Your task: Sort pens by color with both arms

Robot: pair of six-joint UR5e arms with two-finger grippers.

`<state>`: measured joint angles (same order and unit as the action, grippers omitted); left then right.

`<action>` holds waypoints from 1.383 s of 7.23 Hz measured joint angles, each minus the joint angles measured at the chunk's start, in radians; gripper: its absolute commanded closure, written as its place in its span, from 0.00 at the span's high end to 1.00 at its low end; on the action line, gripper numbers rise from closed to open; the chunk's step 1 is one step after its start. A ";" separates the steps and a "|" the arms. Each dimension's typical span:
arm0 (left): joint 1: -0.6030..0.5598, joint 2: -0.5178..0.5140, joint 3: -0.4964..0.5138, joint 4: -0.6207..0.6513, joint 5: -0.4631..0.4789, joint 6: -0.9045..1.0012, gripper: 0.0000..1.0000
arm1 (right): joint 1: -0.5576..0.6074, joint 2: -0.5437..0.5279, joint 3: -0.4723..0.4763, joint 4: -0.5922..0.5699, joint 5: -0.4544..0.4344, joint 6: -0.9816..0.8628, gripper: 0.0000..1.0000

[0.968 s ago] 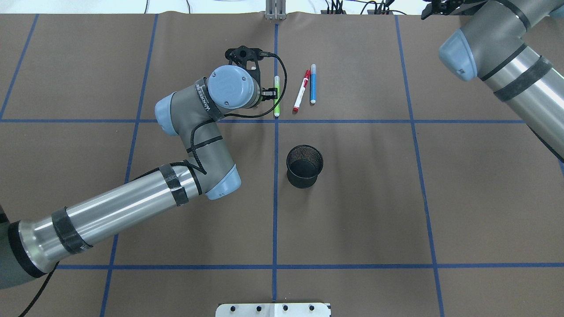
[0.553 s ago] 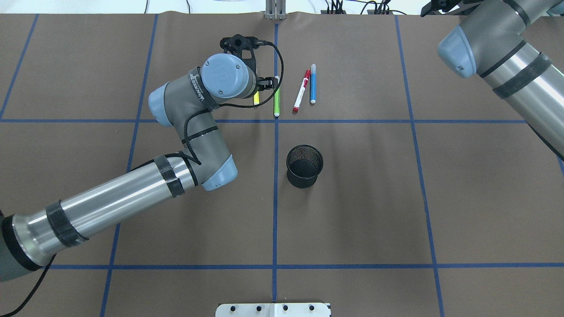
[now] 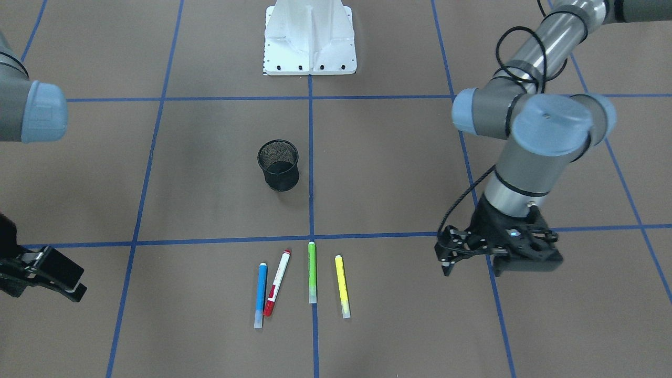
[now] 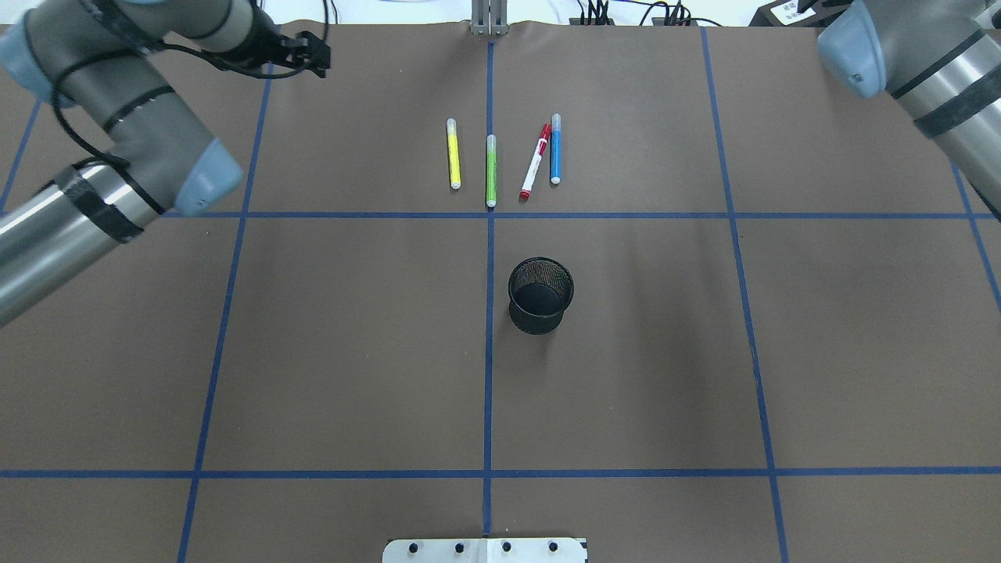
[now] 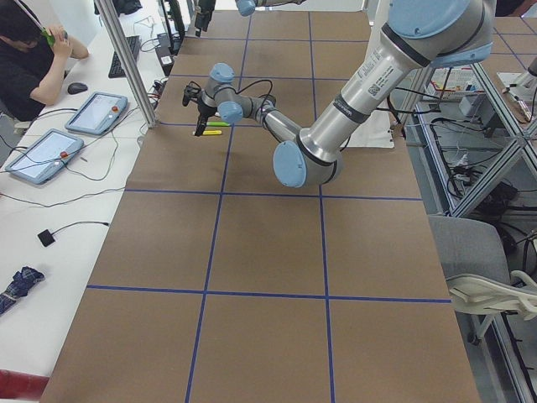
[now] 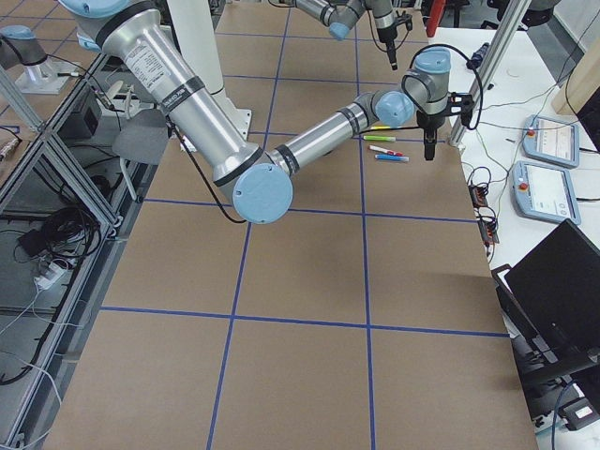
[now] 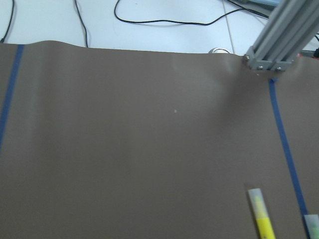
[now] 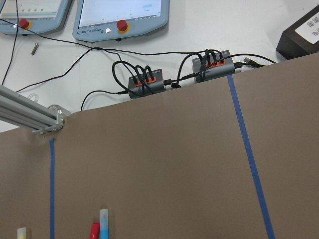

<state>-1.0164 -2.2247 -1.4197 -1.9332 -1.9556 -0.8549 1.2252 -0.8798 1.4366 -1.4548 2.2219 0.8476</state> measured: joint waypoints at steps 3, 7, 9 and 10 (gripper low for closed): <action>-0.255 0.195 -0.126 0.192 -0.226 0.308 1.00 | 0.142 -0.064 -0.001 -0.206 0.133 -0.326 1.00; -0.459 0.414 -0.177 0.210 -0.306 0.417 1.00 | 0.281 -0.276 0.044 -0.240 0.222 -0.466 1.00; -0.509 0.492 -0.188 0.212 -0.313 0.556 1.00 | 0.287 -0.382 0.082 -0.123 0.193 -0.468 1.00; -0.514 0.522 -0.189 0.205 -0.314 0.577 1.00 | 0.287 -0.442 0.089 -0.050 0.182 -0.473 1.00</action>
<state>-1.5304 -1.7027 -1.6090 -1.7286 -2.2697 -0.2780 1.5123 -1.3215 1.5253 -1.5052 2.4035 0.3751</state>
